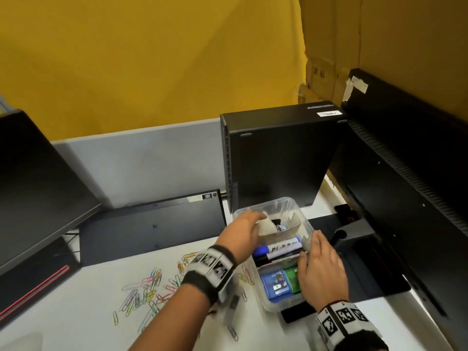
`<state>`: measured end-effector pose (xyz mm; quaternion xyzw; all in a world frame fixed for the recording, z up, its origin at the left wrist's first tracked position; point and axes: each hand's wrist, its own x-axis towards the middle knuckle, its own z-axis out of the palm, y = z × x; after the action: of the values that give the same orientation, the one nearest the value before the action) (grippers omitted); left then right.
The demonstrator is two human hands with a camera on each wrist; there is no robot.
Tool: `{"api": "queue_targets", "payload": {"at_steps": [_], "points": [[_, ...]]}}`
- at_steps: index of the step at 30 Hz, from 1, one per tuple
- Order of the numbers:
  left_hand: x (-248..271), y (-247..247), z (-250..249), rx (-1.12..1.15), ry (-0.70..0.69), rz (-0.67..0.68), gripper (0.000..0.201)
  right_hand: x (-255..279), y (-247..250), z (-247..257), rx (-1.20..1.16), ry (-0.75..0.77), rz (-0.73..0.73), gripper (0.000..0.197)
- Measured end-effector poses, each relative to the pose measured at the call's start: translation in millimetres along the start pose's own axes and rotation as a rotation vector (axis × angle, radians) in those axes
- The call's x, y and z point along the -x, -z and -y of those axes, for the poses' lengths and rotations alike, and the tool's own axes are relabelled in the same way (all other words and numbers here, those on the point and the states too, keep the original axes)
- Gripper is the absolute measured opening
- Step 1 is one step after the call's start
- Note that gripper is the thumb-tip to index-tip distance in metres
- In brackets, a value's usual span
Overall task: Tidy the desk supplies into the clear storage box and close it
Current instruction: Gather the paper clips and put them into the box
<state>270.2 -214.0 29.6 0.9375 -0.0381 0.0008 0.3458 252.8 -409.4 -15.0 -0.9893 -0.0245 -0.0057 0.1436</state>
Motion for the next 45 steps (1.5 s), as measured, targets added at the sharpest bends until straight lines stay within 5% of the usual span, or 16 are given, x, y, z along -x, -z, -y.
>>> {"api": "queue_targets", "payload": {"at_steps": [8, 12, 15, 18, 22, 26, 32, 36, 40, 45], "points": [[195, 16, 115, -0.059, 0.358, -0.183, 0.029, 3, 0, 8, 0.124, 0.031, 0.026, 0.064], [266, 19, 163, -0.107, 0.515, -0.235, 0.03, 33, -1, 55, -0.01, 0.273, -0.093, 0.062], [292, 27, 181, -0.134, 0.589, -0.208, 0.035, 70, -12, 98, -0.17, 0.475, 0.039, 0.059], [298, 36, 190, -0.13, 0.602, -0.17, 0.042, 89, -48, 122, -0.184, 0.532, 0.265, 0.059], [292, 44, 202, -0.124, 0.604, -0.086, 0.048, 80, -98, 123, -0.019, 0.219, 0.432, 0.065], [281, 50, 209, -0.132, 0.571, -0.054, 0.051, 75, -132, 120, 0.117, 0.097, 0.398, 0.079], [261, 48, 223, -0.108, 0.558, 0.071, 0.059, 101, -143, 142, 0.057, 0.269, 0.448, 0.066], [253, 28, 211, -0.143, 0.529, 0.19, 0.063, 110, -132, 141, -0.183, 0.327, 0.455, 0.058], [255, 23, 202, 0.03, 0.446, 0.182, 0.06, 106, -113, 124, -0.165, 0.262, 0.276, 0.053], [261, 25, 204, -0.011, 0.519, 0.096, 0.062, 109, -107, 106, -0.097, 0.026, 0.466, 0.054]]}}
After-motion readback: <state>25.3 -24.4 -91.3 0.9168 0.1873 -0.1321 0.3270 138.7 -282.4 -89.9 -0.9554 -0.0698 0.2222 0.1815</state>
